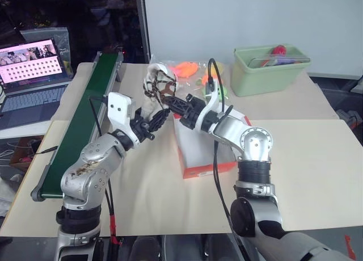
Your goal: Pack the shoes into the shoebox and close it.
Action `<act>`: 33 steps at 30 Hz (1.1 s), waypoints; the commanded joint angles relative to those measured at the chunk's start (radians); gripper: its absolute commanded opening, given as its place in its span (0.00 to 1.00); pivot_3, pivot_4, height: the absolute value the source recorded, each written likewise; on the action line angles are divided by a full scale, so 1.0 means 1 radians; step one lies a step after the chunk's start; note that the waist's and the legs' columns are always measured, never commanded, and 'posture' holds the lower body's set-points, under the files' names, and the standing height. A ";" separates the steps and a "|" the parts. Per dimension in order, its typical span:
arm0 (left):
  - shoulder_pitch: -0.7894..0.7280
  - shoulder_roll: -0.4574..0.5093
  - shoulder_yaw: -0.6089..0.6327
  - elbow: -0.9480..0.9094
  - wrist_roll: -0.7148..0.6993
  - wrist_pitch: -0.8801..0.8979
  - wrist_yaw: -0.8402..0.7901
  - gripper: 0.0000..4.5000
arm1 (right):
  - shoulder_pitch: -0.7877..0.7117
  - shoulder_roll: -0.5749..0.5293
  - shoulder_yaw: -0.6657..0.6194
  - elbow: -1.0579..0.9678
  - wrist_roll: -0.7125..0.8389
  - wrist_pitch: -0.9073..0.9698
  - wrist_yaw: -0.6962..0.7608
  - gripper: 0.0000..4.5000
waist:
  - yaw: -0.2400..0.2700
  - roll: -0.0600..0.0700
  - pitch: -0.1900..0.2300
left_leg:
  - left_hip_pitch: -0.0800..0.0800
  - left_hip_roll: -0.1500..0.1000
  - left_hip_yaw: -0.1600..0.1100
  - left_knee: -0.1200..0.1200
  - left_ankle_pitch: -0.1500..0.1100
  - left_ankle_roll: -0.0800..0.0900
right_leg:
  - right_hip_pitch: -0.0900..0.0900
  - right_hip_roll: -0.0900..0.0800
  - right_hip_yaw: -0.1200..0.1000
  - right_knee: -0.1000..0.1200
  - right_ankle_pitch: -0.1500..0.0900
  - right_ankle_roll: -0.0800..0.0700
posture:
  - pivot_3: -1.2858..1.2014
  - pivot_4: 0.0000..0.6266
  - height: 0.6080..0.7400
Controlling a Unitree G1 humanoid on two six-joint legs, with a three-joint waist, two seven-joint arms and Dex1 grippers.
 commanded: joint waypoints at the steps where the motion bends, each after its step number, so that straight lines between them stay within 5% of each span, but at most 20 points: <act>1: -0.009 0.002 -0.052 -0.056 -0.007 -0.004 -0.028 0.49 | -0.048 0.122 0.024 -0.064 0.089 -0.024 -0.007 0.07 | 0.000 0.000 0.000 | 0.000 0.000 0.000 0.000 0.000 0.000 | 0.000 0.000 0.000 0.000 0.000 0.000 | 0.52 0.24 0.92; 5: -0.005 0.005 -0.061 -0.052 0.004 -0.012 -0.040 0.49 | -0.057 0.137 0.007 -0.064 0.139 -0.070 -0.056 0.07 | 0.001 0.000 0.000 | 0.000 0.000 0.000 0.000 0.000 0.000 | 0.000 0.000 0.000 0.000 0.000 0.000 | 0.52 0.24 0.92; 12: -0.015 -0.001 -0.057 -0.035 0.013 -0.037 -0.041 0.99 | -0.055 0.117 0.005 -0.067 0.194 -0.128 -0.099 0.07 | 0.001 0.000 0.000 | 0.000 0.000 0.000 0.000 0.000 0.000 | 0.000 0.000 0.000 0.000 0.000 0.000 | 0.52 0.24 0.92; 19: -0.024 -0.006 -0.032 -0.039 0.011 -0.045 -0.026 0.99 | -0.048 0.062 -0.014 -0.068 0.163 -0.228 -0.143 0.07 | 0.001 0.000 0.000 | 0.000 0.000 0.000 0.000 0.000 0.000 | 0.000 0.000 0.000 0.000 0.000 0.000 | 0.52 0.24 0.92; 33: -0.001 0.002 -0.009 -0.053 -0.010 -0.035 -0.034 0.99 | -0.123 -0.213 -0.046 0.003 -0.079 -0.327 -0.083 0.07 | 0.005 0.001 0.001 | -0.004 0.000 -0.001 0.000 0.000 0.000 | -0.002 0.000 0.000 -0.001 0.000 0.000 | 0.52 0.24 0.92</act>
